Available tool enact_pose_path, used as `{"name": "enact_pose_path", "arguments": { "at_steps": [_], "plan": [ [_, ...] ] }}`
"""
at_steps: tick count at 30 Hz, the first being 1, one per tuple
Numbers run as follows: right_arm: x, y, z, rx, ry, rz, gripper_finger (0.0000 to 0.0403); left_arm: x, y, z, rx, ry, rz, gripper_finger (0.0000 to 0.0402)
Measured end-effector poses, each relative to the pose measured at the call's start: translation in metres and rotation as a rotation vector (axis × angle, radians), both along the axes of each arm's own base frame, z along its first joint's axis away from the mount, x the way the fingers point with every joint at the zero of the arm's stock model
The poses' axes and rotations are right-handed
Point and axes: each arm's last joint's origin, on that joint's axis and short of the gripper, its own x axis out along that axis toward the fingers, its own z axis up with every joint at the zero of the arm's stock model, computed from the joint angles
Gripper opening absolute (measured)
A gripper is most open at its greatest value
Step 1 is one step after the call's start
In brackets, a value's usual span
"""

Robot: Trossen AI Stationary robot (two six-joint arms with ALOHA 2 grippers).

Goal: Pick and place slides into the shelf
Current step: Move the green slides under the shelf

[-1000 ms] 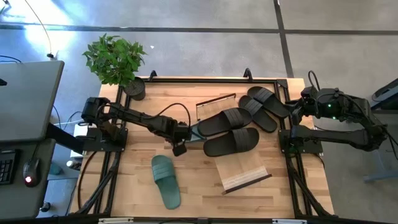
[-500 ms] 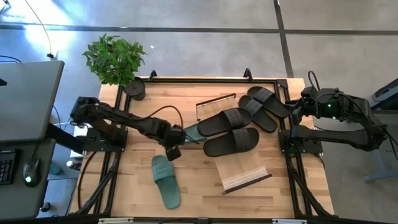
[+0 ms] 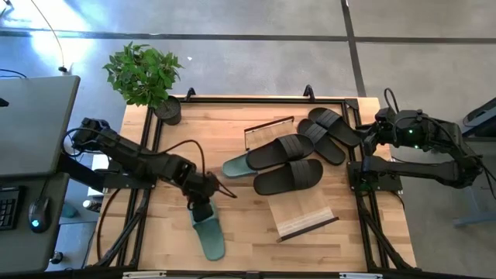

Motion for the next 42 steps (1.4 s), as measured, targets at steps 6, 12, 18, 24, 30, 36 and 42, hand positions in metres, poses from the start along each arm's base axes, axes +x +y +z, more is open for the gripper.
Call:
{"name": "enact_pose_path", "arguments": {
  "at_steps": [6,12,18,24,30,36,42],
  "plan": [
    [-0.001,-0.001,0.000,-0.032,0.009,-0.044,0.0087,0.012,-0.003,0.007,0.042,-0.159,0.067,0.0010],
    [-0.001,-0.002,0.000,-0.046,0.013,-0.064,0.0087,0.015,-0.002,0.008,0.090,-0.196,0.076,0.0010],
    [-0.001,-0.001,-0.001,-0.020,0.018,-0.032,0.0087,0.015,-0.002,0.007,0.075,-0.190,0.074,0.0010],
    [-0.001,-0.001,-0.001,-0.012,0.015,-0.025,0.0087,0.016,-0.008,0.012,-0.031,-0.196,0.038,0.0010],
    [-0.001,0.000,-0.001,-0.004,0.023,-0.014,0.0087,0.018,-0.022,0.042,-0.128,-0.216,-0.020,0.0010],
    [-0.002,0.000,-0.002,-0.014,0.031,-0.016,0.0087,0.004,-0.037,0.082,0.002,-0.165,0.013,0.0010],
    [-0.002,-0.001,-0.002,-0.034,0.040,-0.027,0.0087,-0.011,-0.053,0.109,0.305,-0.092,0.102,0.0010]
  ]
}}
